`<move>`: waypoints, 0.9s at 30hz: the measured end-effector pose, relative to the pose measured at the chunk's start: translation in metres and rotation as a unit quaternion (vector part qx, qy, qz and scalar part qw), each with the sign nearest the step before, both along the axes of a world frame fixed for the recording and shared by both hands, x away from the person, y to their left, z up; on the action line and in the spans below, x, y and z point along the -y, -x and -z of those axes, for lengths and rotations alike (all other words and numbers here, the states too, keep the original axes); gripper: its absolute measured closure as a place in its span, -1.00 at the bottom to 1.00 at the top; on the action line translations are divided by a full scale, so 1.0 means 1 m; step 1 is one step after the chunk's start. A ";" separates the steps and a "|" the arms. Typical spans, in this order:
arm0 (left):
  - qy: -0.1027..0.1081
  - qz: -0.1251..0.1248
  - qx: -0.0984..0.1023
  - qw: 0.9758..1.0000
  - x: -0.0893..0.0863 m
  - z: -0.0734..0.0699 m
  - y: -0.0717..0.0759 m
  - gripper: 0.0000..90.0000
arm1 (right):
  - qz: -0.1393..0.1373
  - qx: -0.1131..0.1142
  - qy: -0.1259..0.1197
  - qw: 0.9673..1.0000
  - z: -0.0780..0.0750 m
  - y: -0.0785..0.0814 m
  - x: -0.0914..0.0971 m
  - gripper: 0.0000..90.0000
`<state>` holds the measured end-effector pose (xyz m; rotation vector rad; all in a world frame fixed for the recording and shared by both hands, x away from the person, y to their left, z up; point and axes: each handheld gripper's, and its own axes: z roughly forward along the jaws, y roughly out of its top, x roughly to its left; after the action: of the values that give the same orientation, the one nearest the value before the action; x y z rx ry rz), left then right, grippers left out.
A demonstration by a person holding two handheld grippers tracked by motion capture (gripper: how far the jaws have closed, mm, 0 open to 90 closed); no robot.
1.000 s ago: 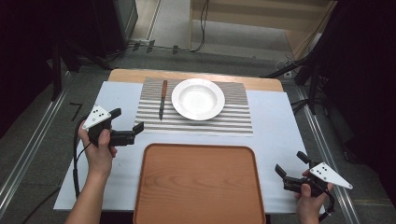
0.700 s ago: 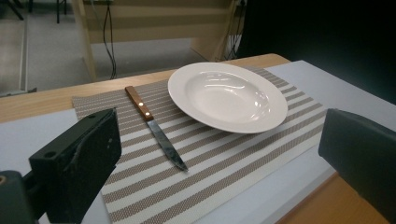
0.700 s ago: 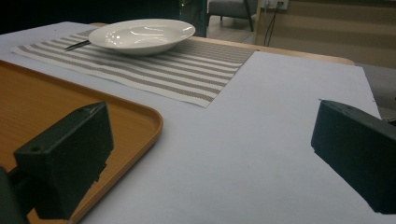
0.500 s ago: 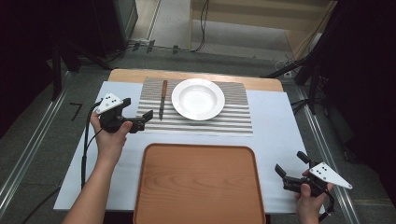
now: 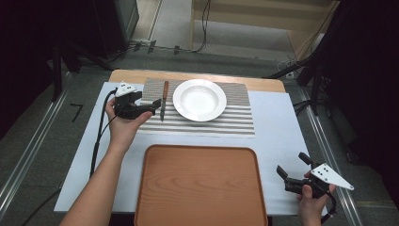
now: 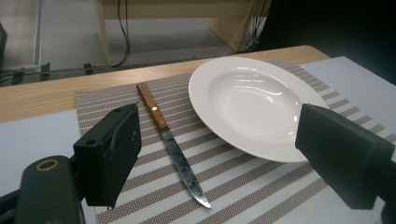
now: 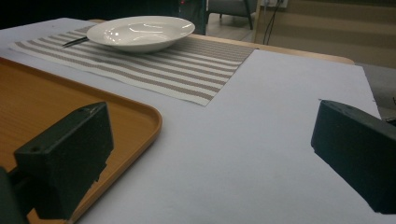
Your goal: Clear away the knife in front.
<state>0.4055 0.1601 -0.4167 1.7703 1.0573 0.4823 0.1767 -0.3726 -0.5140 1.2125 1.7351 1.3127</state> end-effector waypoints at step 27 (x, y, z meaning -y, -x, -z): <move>-0.039 -0.048 -0.107 0.992 0.032 0.023 -0.088 0.01 | -0.003 0.000 0.008 1.000 0.000 -0.001 -0.003 -1.00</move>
<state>0.4940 0.1279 -0.4396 1.8763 1.2931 0.4035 0.1780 -0.3700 -0.5143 1.1984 1.7474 1.3004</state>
